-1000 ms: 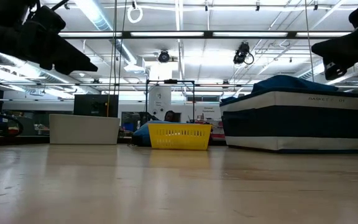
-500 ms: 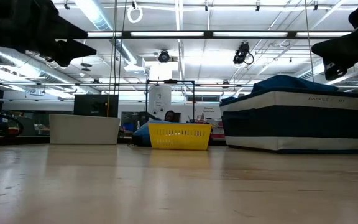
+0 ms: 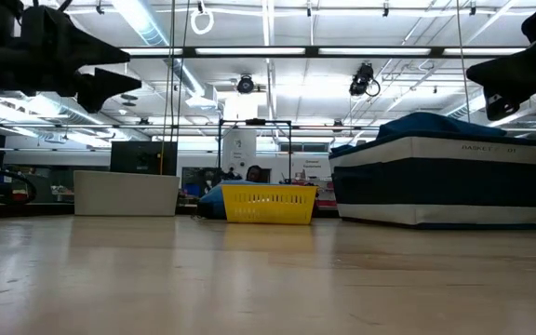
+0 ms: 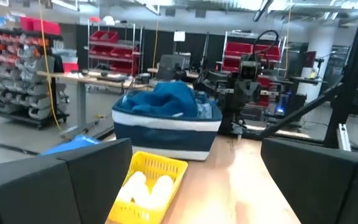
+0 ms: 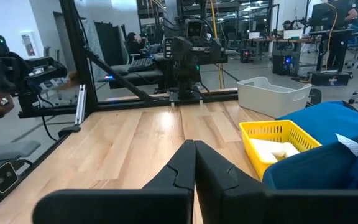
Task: Pick & place medical supplies in basket/bin
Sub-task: Move the gray bin to the center of the table
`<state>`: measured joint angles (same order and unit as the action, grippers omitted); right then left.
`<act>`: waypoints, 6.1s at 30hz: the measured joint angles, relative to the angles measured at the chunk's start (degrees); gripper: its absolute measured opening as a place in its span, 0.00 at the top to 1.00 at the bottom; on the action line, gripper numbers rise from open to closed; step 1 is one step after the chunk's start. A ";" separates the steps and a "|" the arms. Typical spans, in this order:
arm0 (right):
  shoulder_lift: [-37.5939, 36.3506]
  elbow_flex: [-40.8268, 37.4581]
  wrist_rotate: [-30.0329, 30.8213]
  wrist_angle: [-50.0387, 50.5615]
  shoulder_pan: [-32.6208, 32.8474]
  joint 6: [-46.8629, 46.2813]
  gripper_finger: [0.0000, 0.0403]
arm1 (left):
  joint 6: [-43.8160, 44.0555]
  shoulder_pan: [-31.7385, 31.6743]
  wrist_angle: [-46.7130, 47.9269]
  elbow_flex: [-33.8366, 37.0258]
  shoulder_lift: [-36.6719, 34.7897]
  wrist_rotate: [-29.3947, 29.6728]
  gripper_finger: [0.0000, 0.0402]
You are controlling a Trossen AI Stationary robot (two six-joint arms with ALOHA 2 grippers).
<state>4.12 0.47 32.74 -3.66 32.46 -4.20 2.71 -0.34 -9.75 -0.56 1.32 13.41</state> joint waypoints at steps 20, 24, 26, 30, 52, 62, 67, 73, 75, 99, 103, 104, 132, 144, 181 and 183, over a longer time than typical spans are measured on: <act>0.00 0.00 -0.12 0.00 0.00 0.03 0.98 | -3.20 0.00 5.51 0.09 0.02 2.03 0.10; 0.00 0.00 -0.12 0.00 0.01 0.09 0.98 | -2.55 0.00 5.90 0.09 0.36 2.01 0.10; 0.00 0.00 -0.12 0.00 0.01 0.25 0.98 | -2.30 0.00 6.11 0.09 0.52 2.01 0.10; 0.00 0.00 -0.12 0.00 0.01 0.56 0.98 | -2.29 0.00 6.28 0.09 0.52 2.05 0.10; 0.00 0.00 -0.12 0.02 -0.01 0.37 0.98 | -0.21 -0.02 6.20 0.15 0.63 5.43 0.10; 0.00 0.00 0.03 0.02 -0.01 0.36 0.98 | -0.32 -0.13 7.83 -3.89 5.18 23.14 0.28; 0.00 0.00 0.50 0.02 -0.01 0.06 0.98 | -2.96 -0.13 6.05 -6.50 7.82 32.04 0.65; 0.00 0.00 0.65 0.02 -0.01 -0.01 0.98 | -5.59 -0.58 4.69 -9.24 12.77 41.10 0.98; 0.00 0.00 0.65 0.02 -0.01 -0.01 0.98 | -5.67 -1.72 4.87 -10.48 15.60 42.60 0.99; -0.02 0.00 2.09 0.02 -0.01 -1.56 0.98 | 2.17 -38.33 32.72 -28.98 52.82 10.09 1.00; -0.02 0.00 2.09 0.02 -0.01 -1.52 0.98 | 1.73 -39.60 32.56 -28.98 54.56 3.35 1.00; -0.02 0.00 2.09 0.02 -0.01 -1.50 0.98 | 1.69 -39.76 32.39 -28.98 54.77 2.18 1.00; -0.02 0.00 2.08 0.00 -0.01 -1.50 0.98 | 3.69 -39.73 32.80 -28.98 55.10 -19.67 1.00; -0.02 0.00 6.37 -0.34 -0.03 -1.41 0.98 | 7.02 -30.34 32.67 -28.96 55.48 -21.43 1.00; -0.04 0.00 7.66 -2.40 -0.01 -1.04 0.98 | 0.55 -5.82 8.87 -22.03 69.66 -43.65 1.00; -0.04 0.00 7.49 -2.10 -0.01 -0.99 0.98 | 1.24 -3.85 7.93 -22.05 70.56 -44.50 1.00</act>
<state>4.08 0.47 40.23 -5.76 32.45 -5.19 3.95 -4.19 -1.83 -22.61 71.88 -31.09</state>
